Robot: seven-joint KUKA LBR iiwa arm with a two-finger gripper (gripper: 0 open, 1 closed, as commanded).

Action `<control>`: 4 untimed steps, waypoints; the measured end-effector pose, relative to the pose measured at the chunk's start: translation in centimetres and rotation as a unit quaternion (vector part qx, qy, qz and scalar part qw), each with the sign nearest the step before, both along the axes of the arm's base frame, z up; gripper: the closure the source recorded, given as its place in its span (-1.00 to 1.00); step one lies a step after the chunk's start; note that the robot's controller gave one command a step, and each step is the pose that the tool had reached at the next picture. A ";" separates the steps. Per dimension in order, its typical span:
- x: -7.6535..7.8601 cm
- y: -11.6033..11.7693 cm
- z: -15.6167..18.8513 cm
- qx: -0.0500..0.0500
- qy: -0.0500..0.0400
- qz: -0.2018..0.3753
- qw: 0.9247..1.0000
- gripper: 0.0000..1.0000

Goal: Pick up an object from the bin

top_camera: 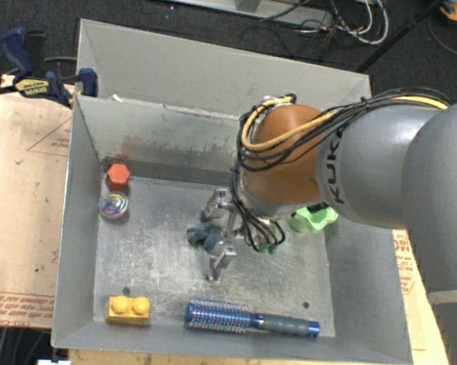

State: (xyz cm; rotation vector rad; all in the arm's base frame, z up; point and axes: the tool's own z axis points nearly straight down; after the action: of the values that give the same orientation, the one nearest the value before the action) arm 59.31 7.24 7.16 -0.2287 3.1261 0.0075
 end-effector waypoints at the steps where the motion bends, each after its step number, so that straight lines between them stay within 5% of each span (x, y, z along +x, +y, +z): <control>1: 1.1 0.2 2.9 -0.001 0.001 -0.074 0.997 -1.00; 2: 0.5 0.0 3.1 -0.002 0.003 -0.100 0.995 -1.00; 3: 1.1 0.7 0.3 0.000 0.001 -0.185 0.983 -1.00; 4: 1.3 0.8 0.6 -0.001 0.002 -0.185 0.983 -1.00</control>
Offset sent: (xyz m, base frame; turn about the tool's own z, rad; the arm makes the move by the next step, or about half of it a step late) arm 0.0094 0.0013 0.0284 0.1490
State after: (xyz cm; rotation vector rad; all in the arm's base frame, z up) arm 60.57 8.01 7.72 0.3528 3.1176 0.0041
